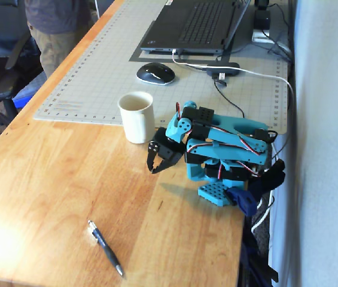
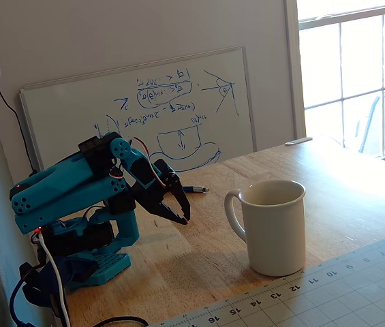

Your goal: Grasp a pen and put it in a mug.

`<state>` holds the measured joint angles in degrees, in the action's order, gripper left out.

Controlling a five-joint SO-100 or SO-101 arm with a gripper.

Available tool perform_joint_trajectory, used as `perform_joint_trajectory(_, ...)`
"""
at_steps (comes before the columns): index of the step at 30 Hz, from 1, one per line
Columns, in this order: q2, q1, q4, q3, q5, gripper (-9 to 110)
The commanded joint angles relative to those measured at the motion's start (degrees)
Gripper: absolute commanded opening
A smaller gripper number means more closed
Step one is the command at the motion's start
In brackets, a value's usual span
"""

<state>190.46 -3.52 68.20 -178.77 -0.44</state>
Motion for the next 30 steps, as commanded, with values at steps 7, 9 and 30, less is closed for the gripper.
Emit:
perform_joint_trajectory(7, 1.41, 0.97, -0.62, 0.26, 0.7, 0)
perform_joint_trajectory(9, 1.41, 0.97, -0.62, 0.26, 0.7, 0)
perform_joint_trajectory(30, -15.12, 1.93, -3.08, 13.45, 12.04, 0)
